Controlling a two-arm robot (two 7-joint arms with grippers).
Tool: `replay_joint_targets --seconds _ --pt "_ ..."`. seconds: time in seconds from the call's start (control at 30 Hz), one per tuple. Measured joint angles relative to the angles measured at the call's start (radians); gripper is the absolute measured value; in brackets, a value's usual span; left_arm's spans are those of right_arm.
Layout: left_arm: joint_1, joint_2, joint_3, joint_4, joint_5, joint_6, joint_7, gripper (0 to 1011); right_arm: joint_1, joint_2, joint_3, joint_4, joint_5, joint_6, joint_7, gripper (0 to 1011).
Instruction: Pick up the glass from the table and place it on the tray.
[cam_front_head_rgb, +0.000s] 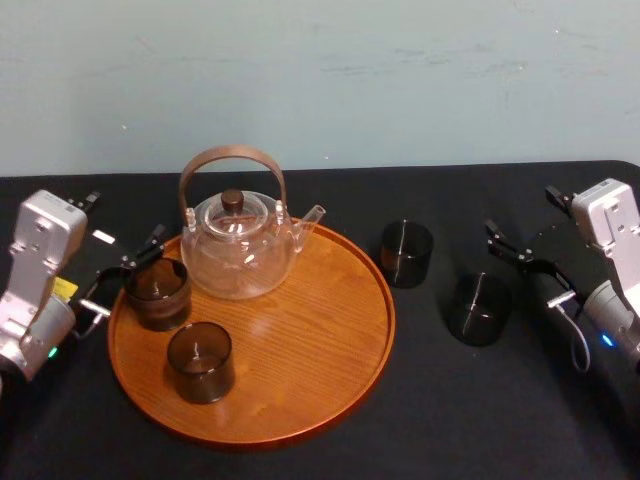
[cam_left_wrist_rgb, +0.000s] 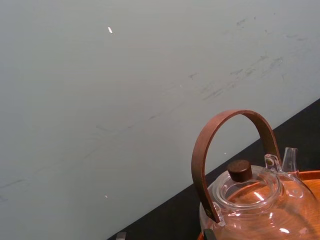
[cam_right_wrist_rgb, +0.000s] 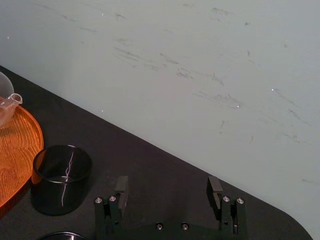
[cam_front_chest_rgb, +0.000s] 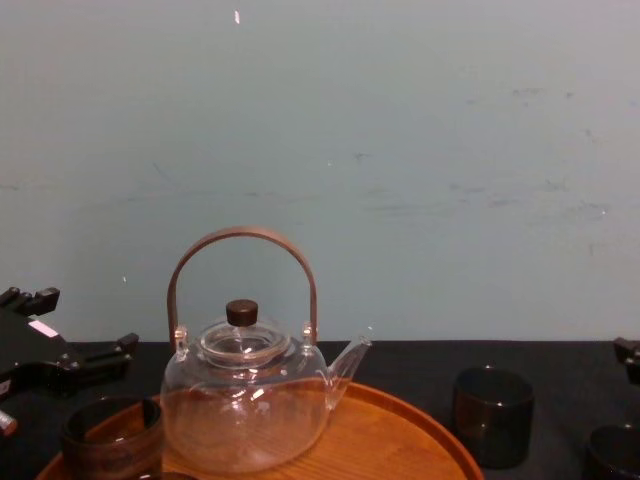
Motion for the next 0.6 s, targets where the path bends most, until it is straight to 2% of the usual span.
replay_joint_targets --seconds 0.6 --pt "0.0 0.0 0.0 0.0 0.0 0.0 0.0 1001 0.0 0.0 0.0 0.0 0.0 0.0 0.0 1002"
